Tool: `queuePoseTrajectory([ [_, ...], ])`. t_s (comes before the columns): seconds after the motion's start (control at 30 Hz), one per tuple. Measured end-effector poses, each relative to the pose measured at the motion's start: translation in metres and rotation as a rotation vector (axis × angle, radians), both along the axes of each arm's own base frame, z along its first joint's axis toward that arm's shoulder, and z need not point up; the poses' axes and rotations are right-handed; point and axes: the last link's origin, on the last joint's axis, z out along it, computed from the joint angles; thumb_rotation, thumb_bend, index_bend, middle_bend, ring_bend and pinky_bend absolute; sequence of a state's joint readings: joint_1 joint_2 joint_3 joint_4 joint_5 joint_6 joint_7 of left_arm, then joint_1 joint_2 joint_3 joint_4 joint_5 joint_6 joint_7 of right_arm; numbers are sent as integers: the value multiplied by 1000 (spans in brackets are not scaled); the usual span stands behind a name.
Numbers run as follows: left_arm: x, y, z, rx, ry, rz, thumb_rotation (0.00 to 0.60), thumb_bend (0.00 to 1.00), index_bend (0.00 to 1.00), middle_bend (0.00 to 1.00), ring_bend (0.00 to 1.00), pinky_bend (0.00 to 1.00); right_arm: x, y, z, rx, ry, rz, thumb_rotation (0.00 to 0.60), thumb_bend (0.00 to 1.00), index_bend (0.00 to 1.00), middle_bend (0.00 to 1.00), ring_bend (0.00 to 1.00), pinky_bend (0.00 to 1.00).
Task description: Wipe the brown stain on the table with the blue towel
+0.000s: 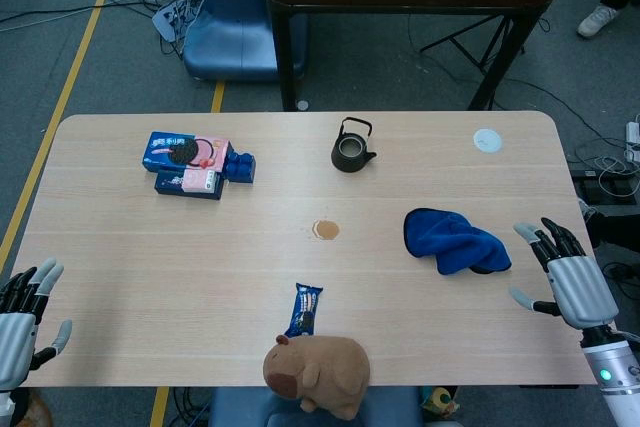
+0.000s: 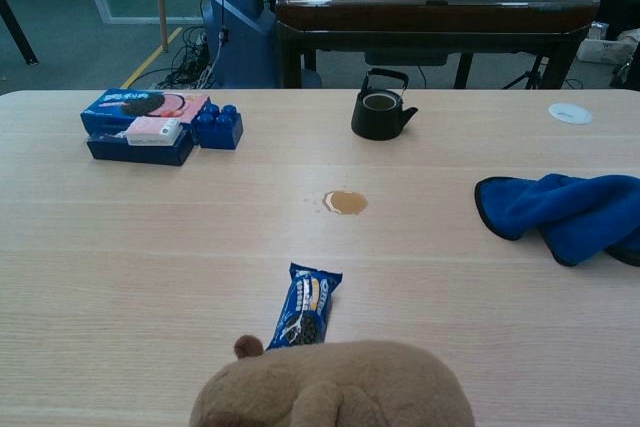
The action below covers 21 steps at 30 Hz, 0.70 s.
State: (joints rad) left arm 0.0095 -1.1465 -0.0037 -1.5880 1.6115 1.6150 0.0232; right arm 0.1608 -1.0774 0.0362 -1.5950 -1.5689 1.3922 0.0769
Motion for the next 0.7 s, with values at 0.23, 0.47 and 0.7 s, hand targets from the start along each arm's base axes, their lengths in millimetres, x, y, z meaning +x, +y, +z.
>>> queuePoseTrajectory([
  [0.23, 0, -2, -1, -1, -1, 0, 600, 359, 71, 47, 40, 49, -2, 0, 2, -2, 8, -8, 600, 249, 38, 178, 41, 96],
  [0.47, 0, -4, -1, 1, -3, 2, 600, 358, 71, 47, 40, 49, -6, -3, 2, 13, 30, -47, 600, 249, 38, 178, 41, 111],
  [0.7, 0, -4, -2, 2, -5, 4, 600, 358, 71, 47, 40, 49, -13, -14, -3, 53, 58, -103, 600, 249, 38, 178, 41, 111],
])
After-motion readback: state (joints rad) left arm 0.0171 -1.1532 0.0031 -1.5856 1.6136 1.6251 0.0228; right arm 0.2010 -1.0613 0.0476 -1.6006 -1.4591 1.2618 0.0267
